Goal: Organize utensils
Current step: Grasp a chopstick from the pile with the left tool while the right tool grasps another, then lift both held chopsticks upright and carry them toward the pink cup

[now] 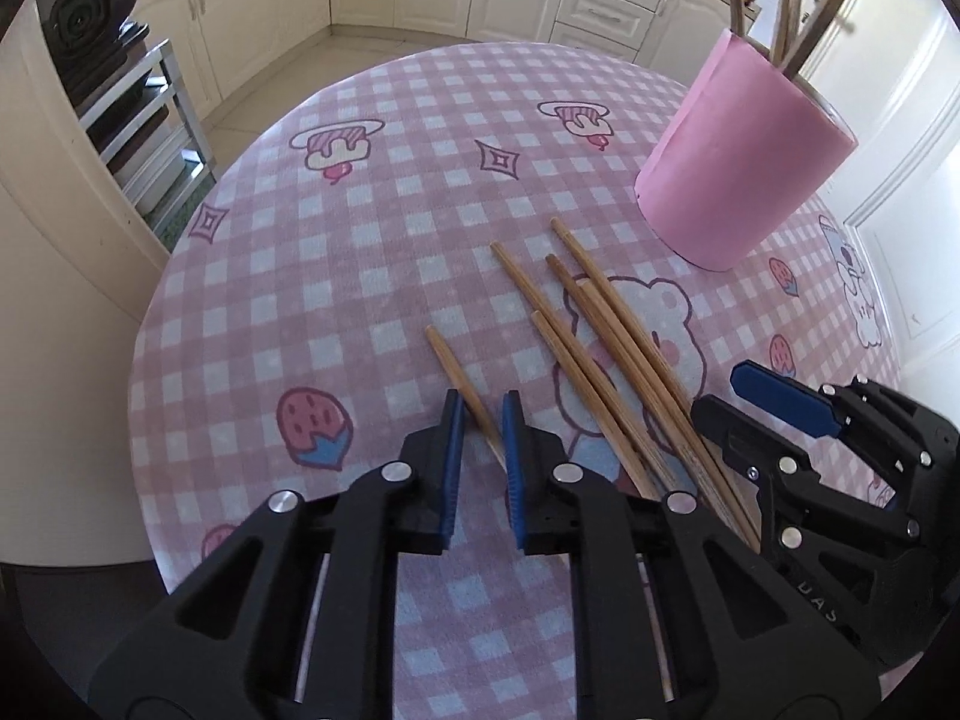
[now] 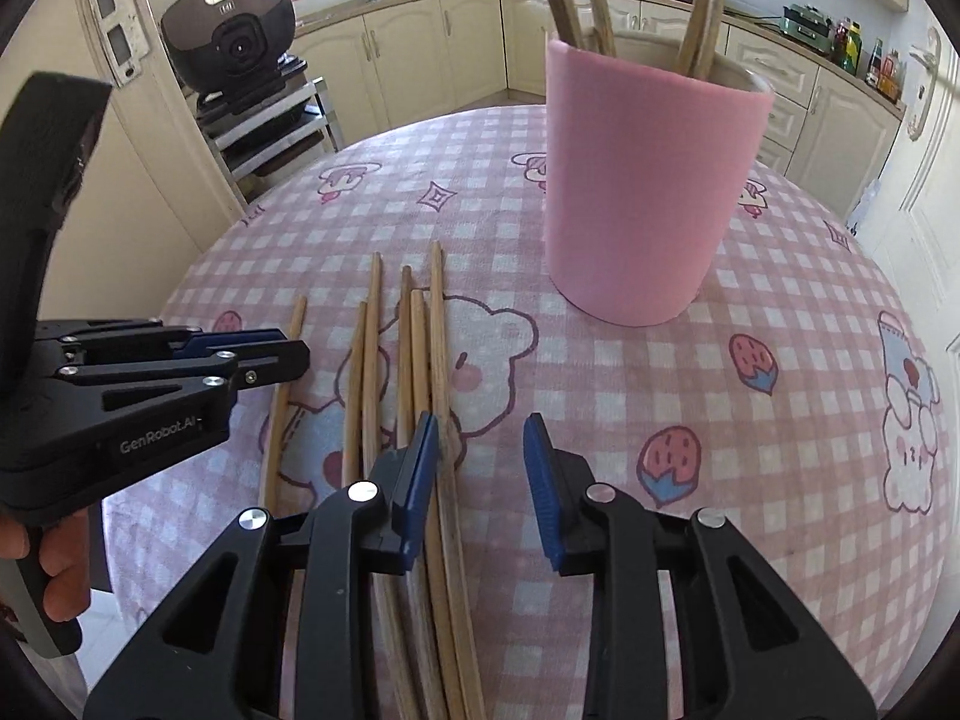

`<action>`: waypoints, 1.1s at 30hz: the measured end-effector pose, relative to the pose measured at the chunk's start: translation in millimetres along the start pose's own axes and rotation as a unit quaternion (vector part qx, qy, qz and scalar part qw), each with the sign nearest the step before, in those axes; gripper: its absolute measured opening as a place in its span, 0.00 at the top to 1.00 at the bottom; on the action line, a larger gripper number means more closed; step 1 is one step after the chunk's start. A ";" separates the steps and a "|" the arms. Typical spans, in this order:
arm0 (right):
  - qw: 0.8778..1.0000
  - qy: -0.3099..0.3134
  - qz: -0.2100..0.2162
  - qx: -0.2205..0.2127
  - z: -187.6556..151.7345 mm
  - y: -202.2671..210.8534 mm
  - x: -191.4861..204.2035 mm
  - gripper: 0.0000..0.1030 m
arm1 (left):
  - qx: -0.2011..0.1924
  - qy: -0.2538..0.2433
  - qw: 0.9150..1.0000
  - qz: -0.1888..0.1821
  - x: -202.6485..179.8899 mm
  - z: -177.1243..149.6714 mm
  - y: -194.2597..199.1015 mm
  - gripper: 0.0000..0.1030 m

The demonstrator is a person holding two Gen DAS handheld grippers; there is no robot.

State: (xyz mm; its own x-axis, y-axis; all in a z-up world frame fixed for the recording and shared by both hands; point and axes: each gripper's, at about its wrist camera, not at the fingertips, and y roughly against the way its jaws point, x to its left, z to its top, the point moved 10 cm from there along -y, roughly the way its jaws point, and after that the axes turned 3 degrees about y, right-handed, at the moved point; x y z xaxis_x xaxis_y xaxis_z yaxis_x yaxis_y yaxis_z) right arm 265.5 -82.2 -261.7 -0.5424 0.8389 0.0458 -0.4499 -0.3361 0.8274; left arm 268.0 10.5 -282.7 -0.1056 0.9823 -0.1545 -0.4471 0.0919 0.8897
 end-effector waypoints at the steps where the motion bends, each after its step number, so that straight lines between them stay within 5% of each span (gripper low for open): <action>1: 1.000 0.002 0.002 0.003 1.0 -1.6 1.4 0.75 | -0.001 -0.005 1.000 0.000 -0.8 0.9 -0.4 0.87; 16: 0.999 0.024 -0.015 0.024 15.6 -21.5 6.0 0.86 | -0.001 -0.037 0.999 -0.002 -6.4 8.5 -6.4 0.90; 19: 0.999 0.017 -0.016 0.023 12.0 -19.0 1.1 0.95 | 0.000 -0.039 0.999 -0.005 -8.6 7.9 -6.2 0.90; 26: 0.996 0.041 -0.019 0.071 -9.2 -4.2 -1.9 0.95 | 0.006 -0.029 1.000 -0.009 -4.9 6.6 -5.4 0.90; 33: 0.998 0.020 -0.007 0.054 6.8 -14.8 -3.4 0.94 | 0.005 -0.032 0.999 0.004 -6.3 11.3 -8.1 0.90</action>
State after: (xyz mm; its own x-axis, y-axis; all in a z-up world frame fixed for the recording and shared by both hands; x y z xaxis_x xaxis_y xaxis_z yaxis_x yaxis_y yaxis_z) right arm 278.8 -77.1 -270.4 -0.5652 0.8249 0.0128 -0.3802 -0.2742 0.8833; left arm 282.3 5.4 -284.1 -0.0521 0.9913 -0.1205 -0.4379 0.0858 0.8949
